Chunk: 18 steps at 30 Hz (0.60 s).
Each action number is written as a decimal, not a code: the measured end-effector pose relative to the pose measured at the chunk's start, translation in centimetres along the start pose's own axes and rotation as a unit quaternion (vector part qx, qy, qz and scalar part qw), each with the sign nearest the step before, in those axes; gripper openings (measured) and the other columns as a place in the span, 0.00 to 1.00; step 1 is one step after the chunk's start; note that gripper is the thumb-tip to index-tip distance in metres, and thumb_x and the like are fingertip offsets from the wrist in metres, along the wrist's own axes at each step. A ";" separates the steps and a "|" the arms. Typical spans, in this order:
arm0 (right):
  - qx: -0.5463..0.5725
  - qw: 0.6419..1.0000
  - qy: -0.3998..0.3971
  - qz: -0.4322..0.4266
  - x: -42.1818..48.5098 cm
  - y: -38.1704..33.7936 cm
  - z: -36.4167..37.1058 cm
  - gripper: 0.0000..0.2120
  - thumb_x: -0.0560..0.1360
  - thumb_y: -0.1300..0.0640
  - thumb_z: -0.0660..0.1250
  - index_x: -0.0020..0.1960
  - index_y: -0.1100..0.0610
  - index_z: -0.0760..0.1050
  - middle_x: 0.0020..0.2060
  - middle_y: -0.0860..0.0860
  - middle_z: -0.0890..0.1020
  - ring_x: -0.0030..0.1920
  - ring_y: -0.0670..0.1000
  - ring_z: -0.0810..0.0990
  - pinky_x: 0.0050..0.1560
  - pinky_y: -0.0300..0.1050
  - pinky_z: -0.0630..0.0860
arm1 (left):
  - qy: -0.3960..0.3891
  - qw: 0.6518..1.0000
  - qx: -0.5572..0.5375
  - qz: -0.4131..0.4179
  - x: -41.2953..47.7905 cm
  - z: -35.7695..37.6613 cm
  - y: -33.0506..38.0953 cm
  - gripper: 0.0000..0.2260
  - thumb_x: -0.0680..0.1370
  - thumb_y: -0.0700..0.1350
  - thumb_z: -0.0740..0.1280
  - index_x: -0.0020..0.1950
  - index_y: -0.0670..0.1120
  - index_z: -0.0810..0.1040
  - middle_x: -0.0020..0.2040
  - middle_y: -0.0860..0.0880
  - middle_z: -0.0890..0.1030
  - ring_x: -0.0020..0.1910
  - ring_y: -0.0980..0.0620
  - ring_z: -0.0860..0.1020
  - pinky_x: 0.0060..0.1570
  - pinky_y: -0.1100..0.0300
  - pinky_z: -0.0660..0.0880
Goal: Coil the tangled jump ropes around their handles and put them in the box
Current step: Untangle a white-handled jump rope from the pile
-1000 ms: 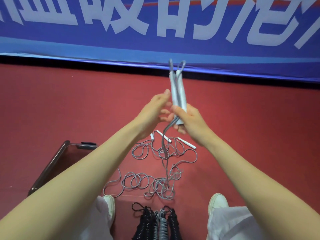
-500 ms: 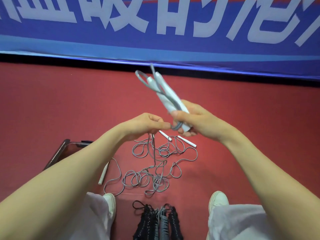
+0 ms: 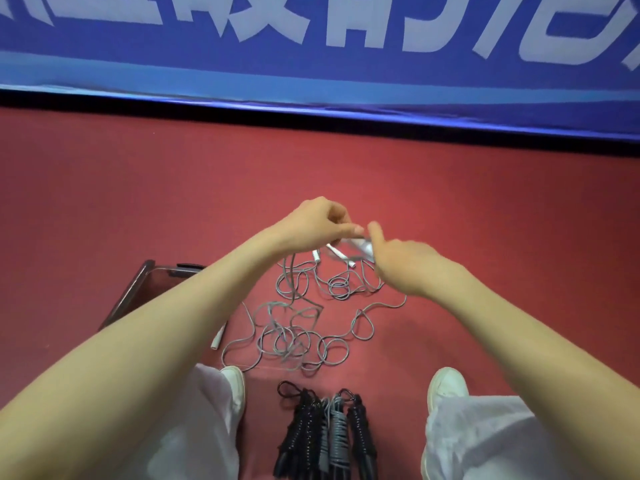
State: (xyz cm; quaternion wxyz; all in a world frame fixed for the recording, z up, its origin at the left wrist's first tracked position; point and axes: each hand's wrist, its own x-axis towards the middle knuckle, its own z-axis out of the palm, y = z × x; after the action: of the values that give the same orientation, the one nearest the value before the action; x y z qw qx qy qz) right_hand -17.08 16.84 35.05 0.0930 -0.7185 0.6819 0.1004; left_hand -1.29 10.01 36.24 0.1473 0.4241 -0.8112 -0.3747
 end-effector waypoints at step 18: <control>0.143 0.952 0.257 0.084 1.6 1.6 -2.0 0.19 0.80 0.57 0.60 0.66 0.64 0.59 0.53 0.65 0.79 0.50 0.68 0.78 0.39 0.52 0.64 | 0.053 0.907 -0.414 -0.052 -0.3 1.7 2.6 0.07 0.76 0.46 0.70 0.40 0.46 0.79 0.31 0.54 0.77 0.26 0.58 0.65 0.32 0.64 0.61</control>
State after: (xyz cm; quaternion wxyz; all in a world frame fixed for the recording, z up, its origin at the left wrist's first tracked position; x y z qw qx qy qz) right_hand -18.53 14.71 36.59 0.0075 -0.6394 0.7478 -0.1784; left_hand -3.54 12.03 37.07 0.3321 0.3859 -0.5514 -0.6609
